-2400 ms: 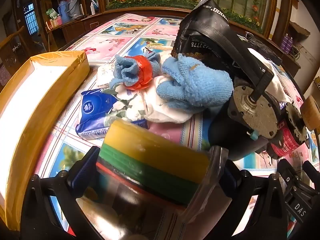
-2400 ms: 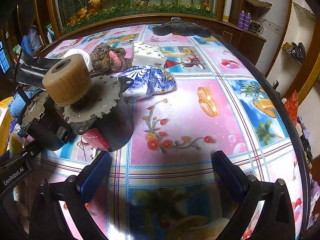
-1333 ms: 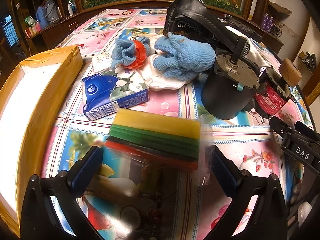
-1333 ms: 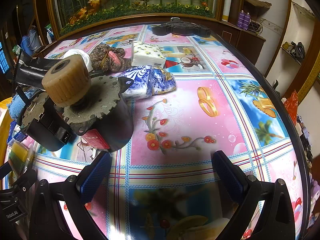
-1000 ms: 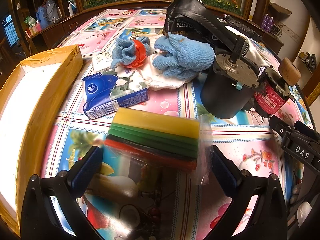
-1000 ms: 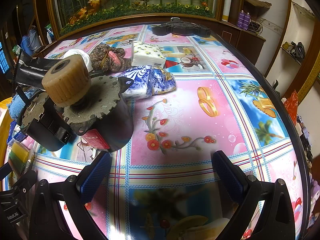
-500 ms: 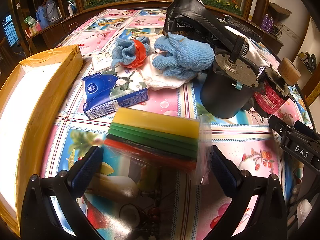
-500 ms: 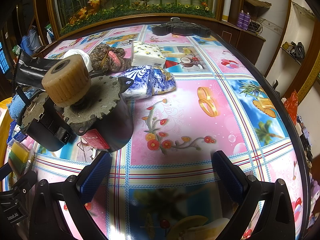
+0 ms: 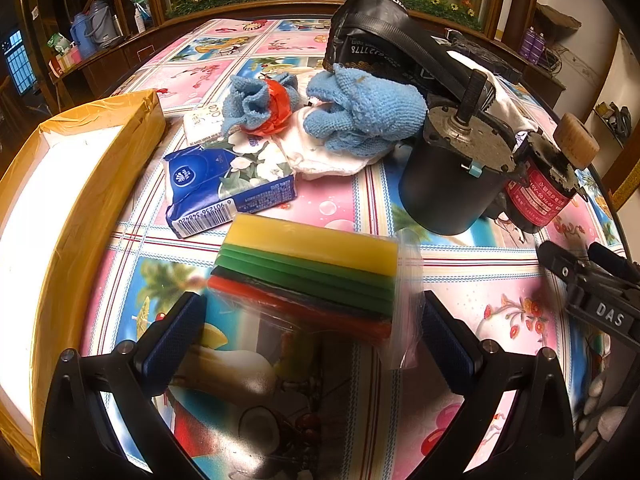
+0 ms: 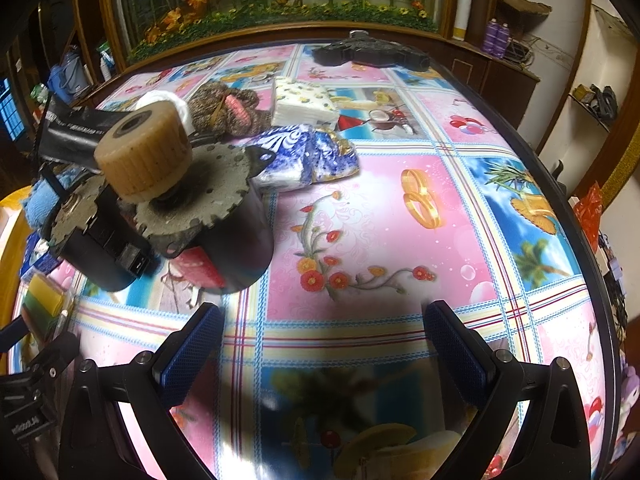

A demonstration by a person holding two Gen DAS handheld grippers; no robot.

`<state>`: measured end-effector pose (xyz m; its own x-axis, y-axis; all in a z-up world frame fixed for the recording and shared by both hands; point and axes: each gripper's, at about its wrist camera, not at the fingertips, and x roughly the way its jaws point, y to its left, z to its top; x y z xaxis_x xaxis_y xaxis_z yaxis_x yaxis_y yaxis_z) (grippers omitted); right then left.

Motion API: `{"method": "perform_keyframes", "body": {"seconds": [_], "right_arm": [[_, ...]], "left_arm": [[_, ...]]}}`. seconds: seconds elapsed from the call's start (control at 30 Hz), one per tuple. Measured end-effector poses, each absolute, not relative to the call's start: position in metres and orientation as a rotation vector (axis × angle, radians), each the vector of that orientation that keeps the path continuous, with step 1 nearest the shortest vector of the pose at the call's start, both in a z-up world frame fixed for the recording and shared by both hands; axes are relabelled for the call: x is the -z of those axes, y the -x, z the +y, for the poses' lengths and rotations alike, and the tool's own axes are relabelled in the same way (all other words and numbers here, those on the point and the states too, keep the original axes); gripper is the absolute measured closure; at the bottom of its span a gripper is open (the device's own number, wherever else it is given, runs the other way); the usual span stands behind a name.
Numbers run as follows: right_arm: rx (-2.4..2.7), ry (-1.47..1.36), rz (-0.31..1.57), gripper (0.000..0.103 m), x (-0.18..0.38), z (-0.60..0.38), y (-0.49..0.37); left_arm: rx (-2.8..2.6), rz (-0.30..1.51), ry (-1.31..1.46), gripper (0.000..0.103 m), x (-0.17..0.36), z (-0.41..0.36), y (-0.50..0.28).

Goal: Organize soft objects
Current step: 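Position the left tool over the yellow-green-red sponge stack, then close the left tool on the sponge stack and lift it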

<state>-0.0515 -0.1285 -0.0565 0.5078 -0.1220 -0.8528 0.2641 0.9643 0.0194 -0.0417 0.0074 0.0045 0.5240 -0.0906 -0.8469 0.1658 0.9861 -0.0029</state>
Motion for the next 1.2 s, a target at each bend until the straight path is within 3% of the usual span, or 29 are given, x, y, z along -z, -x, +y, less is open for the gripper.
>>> {"method": "perform_keyframes", "body": {"seconds": [0.37,0.4,0.53,0.7,0.8,1.2], "right_arm": [[0.214,-0.137,1.041,0.001,0.051,-0.129,0.057],[0.216,-0.137,1.043,0.001,0.051,-0.128,0.058],[0.235,-0.125,1.051,0.002,0.046,-0.127,0.067],[0.288,-0.156,0.775,0.001,-0.015,-0.137,0.103],[0.298,-0.223,0.645,0.001,-0.039,-0.15,0.107],[0.294,-0.294,0.691,0.001,0.011,-0.168,0.044]], "left_arm": [[0.212,1.001,-0.101,0.001,-0.007,0.0,0.045],[0.226,0.985,-0.087,0.006,-0.01,0.003,0.048],[0.249,0.862,-0.046,0.007,-0.045,0.021,0.066],[0.229,0.677,-0.067,0.006,-0.089,0.047,0.082],[0.225,0.713,-0.081,0.006,-0.086,0.062,0.075],[0.236,0.77,-0.106,0.007,-0.086,0.083,0.074]]}}
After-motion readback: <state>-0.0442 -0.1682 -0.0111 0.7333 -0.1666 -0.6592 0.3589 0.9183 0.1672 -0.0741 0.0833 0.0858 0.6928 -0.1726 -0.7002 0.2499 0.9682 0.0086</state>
